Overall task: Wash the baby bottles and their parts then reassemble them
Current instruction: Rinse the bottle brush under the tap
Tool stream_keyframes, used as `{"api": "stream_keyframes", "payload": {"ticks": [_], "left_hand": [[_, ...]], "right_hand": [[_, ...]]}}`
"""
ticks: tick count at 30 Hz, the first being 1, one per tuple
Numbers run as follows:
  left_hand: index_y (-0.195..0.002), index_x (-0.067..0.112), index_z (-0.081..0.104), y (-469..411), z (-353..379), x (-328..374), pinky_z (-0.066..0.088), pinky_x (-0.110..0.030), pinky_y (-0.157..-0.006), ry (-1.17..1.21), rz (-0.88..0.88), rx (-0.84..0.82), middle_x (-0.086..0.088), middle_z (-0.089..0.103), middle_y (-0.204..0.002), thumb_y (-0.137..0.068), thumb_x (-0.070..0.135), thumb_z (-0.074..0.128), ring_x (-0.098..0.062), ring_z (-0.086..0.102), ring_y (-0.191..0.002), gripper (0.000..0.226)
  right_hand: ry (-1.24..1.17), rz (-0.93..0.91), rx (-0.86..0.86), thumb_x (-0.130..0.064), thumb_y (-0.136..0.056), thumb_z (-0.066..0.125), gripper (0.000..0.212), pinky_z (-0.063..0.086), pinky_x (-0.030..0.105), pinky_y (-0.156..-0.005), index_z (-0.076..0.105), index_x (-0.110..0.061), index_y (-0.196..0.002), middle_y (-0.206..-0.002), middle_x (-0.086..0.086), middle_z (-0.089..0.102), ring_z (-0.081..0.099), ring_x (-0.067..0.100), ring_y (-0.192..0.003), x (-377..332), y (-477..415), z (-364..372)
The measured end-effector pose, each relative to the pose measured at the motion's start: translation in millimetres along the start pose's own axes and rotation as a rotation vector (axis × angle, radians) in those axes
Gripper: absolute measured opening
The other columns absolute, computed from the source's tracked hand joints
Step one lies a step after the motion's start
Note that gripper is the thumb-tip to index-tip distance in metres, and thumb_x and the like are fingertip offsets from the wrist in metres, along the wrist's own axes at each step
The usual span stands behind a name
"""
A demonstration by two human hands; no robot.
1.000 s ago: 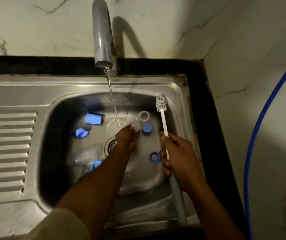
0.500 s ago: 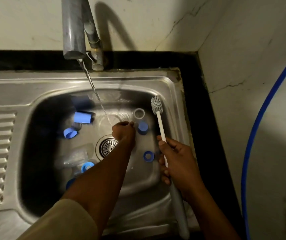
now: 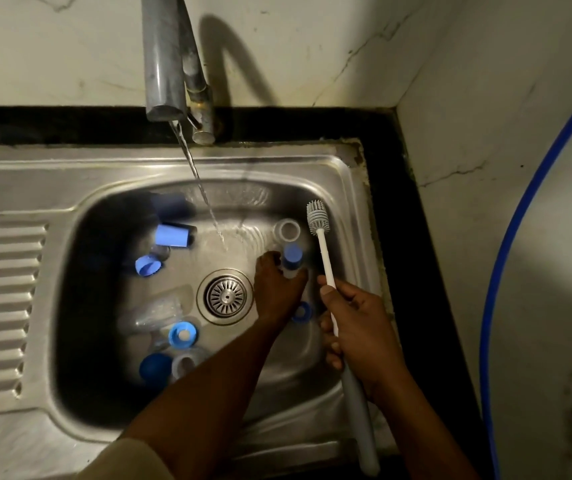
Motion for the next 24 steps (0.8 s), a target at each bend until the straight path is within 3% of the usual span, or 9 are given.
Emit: {"api": "stream_keyframes", "payload": {"ticks": [5,9,12,15,18,19,22,24], "left_hand": [[-0.113,0.013,0.062,-7.7,1.7,20.8,0.038,-0.031,-0.078,-0.150,0.039,0.041,-0.007,0.058,-0.114,-0.088,0.042,0.071,-0.025,0.060,-0.102,0.039],[-0.097,0.013,0.067,-4.6,3.2,22.9,0.037,-0.030,-0.073,-0.294,0.078,0.002,-0.007,0.062,-0.107,-0.085,0.044,0.069,-0.028,0.062,-0.098,0.034],[-0.105,0.012,0.067,3.8,2.9,21.7,0.039,-0.031,-0.074,-0.324,0.122,-0.046,-0.009,0.062,-0.112,-0.085,0.046,0.069,-0.030,0.062,-0.101,0.040],[-0.123,0.006,0.064,7.8,-7.6,10.7,0.046,-0.036,-0.084,-0.303,0.068,-0.022,-0.013,0.063,-0.118,-0.089,0.053,0.064,-0.031,0.062,-0.109,0.058],[-0.100,0.004,0.066,18.4,-9.5,-5.4,0.042,-0.033,-0.073,-0.349,0.102,-0.054,-0.015,0.065,-0.102,-0.094,0.028,0.056,-0.033,0.064,-0.098,0.027],[-0.102,0.005,0.064,23.3,-4.6,-12.8,0.039,-0.031,-0.072,-0.379,0.128,-0.114,-0.014,0.063,-0.104,-0.091,0.019,0.058,-0.032,0.062,-0.098,0.019],[-0.133,0.011,0.051,38.6,18.8,-35.8,0.042,-0.032,-0.082,-0.471,0.251,-0.378,-0.010,0.049,-0.125,-0.084,0.019,0.069,-0.031,0.050,-0.115,0.053],[-0.146,0.017,0.041,46.2,28.7,-42.2,0.043,-0.035,-0.084,-0.558,0.330,-0.452,-0.007,0.041,-0.132,-0.082,0.024,0.071,-0.029,0.042,-0.120,0.071]], "right_hand": [[-0.016,0.018,0.018,-0.021,-0.103,0.052,0.030,0.031,0.021,-0.035,0.071,-0.033,-0.082,-0.062,0.012,0.045,0.034,0.012,-0.038,6.0,8.0,-5.9],[-0.041,0.030,0.018,-0.022,-0.103,0.052,0.040,0.032,0.021,-0.036,0.074,-0.048,-0.081,-0.059,0.007,0.046,0.034,0.013,-0.039,9.8,13.3,-7.8],[-0.060,0.025,0.013,-0.023,-0.103,0.053,0.032,0.031,0.020,-0.035,0.073,-0.042,-0.087,-0.058,0.007,0.046,0.034,0.012,-0.038,6.1,16.2,-7.8],[-0.060,0.019,0.007,-0.025,-0.102,0.054,0.031,0.032,0.020,-0.035,0.073,-0.041,-0.084,-0.057,0.005,0.046,0.035,0.011,-0.038,3.2,17.1,-6.2],[-0.049,0.016,0.016,-0.022,-0.102,0.054,0.026,0.031,0.020,-0.035,0.072,-0.035,-0.088,-0.060,0.007,0.046,0.034,0.011,-0.039,3.4,19.1,-4.7],[-0.048,0.019,0.018,-0.021,-0.102,0.053,0.023,0.031,0.020,-0.035,0.071,-0.032,-0.092,-0.060,0.008,0.046,0.034,0.011,-0.039,4.6,19.7,-4.9],[-0.040,0.036,0.011,-0.022,-0.103,0.052,0.018,0.031,0.020,-0.036,0.070,-0.027,-0.102,-0.062,0.008,0.046,0.034,0.011,-0.039,10.5,22.7,-2.4],[-0.026,0.039,0.009,-0.023,-0.103,0.052,0.020,0.032,0.020,-0.036,0.069,-0.028,-0.112,-0.061,0.007,0.047,0.035,0.010,-0.039,14.2,24.8,0.2]]}}
Point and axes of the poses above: each hand's wrist, its own y-axis away from the middle knuckle, its own z-axis out of the palm, x = y × z, the point moved 7 cm from there along -y, towards the middle knuckle
